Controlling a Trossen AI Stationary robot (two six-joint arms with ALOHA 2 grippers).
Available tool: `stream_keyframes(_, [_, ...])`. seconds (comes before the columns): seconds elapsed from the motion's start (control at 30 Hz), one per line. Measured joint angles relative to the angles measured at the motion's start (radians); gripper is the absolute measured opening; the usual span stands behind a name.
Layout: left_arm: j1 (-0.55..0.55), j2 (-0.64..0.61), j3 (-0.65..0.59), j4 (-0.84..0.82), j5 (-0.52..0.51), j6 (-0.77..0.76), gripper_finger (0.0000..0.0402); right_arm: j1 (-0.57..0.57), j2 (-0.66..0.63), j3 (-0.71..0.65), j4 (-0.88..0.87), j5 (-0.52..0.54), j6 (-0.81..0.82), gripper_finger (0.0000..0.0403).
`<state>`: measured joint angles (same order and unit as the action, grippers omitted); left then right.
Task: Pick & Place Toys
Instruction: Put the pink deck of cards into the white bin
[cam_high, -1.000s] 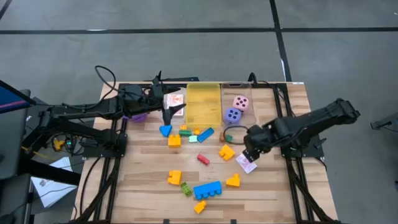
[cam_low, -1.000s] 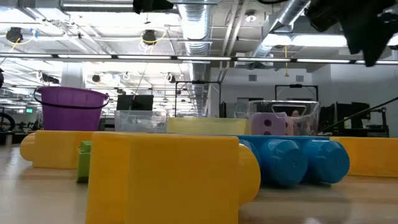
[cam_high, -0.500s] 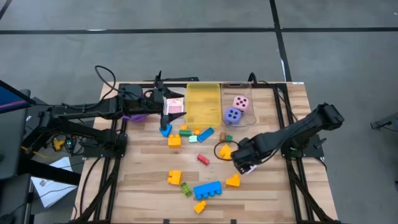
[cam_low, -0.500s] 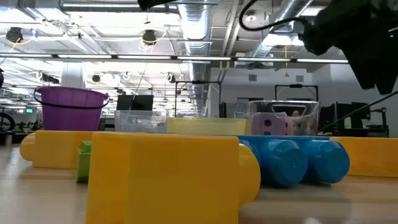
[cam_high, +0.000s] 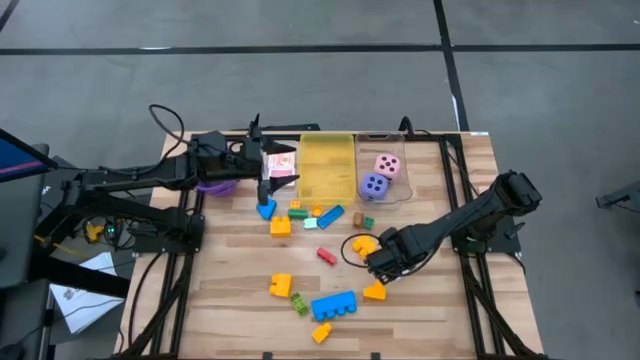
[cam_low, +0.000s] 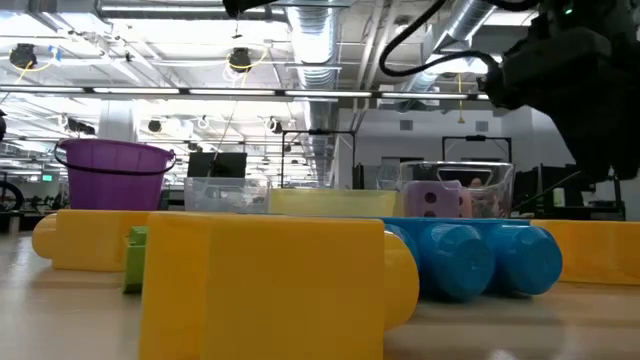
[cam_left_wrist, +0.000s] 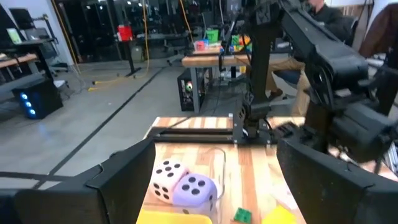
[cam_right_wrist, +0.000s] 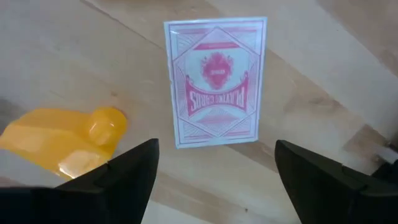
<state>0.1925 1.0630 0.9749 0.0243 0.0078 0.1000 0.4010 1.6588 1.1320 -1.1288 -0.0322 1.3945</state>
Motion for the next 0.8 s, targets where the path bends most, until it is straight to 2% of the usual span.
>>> stream_keyframes(0.13, [0.006,0.0,0.0,0.028,0.001,-0.002,0.0332,-0.009,-0.002,0.0,-0.038,0.003,0.095,0.0333])
stream_keyframes(0.37, [0.021,0.0,0.0,0.03,0.001,-0.03,0.0332,-0.023,-0.002,0.0,-0.093,0.006,0.011,0.0393])
stream_keyframes(0.57, [0.021,0.0,0.0,0.028,0.001,-0.051,0.0332,-0.022,-0.002,0.0,-0.091,0.011,-0.046,0.0397])
stream_keyframes(0.8, [0.021,0.0,0.0,0.028,0.001,-0.071,0.0332,-0.031,-0.002,0.0,-0.027,0.04,-0.043,0.0397])
